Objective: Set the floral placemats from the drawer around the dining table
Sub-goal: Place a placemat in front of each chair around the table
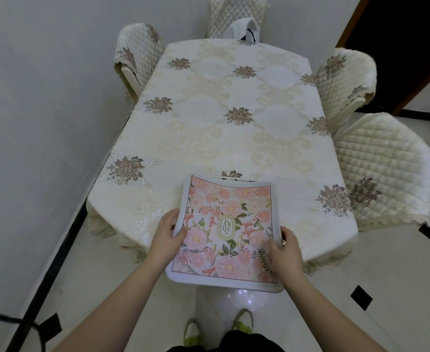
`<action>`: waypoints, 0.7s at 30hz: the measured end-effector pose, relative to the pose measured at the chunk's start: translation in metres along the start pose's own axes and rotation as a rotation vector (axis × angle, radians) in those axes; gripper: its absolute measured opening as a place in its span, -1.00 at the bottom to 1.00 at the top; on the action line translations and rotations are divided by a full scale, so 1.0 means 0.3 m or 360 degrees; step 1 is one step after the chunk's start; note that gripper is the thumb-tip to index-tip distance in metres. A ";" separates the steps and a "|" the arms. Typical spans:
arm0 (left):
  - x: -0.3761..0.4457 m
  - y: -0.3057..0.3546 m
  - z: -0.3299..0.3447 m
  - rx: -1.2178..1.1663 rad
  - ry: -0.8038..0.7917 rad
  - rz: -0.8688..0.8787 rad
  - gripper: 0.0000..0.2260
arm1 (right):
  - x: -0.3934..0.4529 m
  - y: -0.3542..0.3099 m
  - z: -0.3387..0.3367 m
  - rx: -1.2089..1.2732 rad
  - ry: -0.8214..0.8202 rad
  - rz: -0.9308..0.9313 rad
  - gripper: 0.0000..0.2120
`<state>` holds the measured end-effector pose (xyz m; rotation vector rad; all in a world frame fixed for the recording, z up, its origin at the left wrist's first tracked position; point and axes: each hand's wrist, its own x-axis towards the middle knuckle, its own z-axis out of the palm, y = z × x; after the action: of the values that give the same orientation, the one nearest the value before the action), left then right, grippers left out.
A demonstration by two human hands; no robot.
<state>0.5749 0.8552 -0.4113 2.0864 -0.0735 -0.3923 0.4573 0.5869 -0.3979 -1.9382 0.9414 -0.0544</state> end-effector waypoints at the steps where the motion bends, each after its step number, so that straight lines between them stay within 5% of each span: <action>1: -0.007 0.005 -0.009 -0.0050 -0.0061 -0.0024 -0.56 | 0.002 -0.012 -0.003 0.0046 -0.0011 0.0037 -0.69; 8: -0.038 0.004 -0.025 -0.0046 -0.0173 -0.0160 -0.49 | 0.025 -0.060 -0.022 0.0039 -0.0201 -0.0001 -0.52; 21: -0.034 0.080 -0.124 -0.0429 -0.0228 0.0122 -0.45 | -0.092 -0.091 -0.127 0.0407 0.0023 -0.0092 -0.46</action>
<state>0.5791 0.8755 -0.3710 1.7831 -0.1754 -0.4771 0.4387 0.5834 -0.3469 -1.7293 0.8442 -0.2129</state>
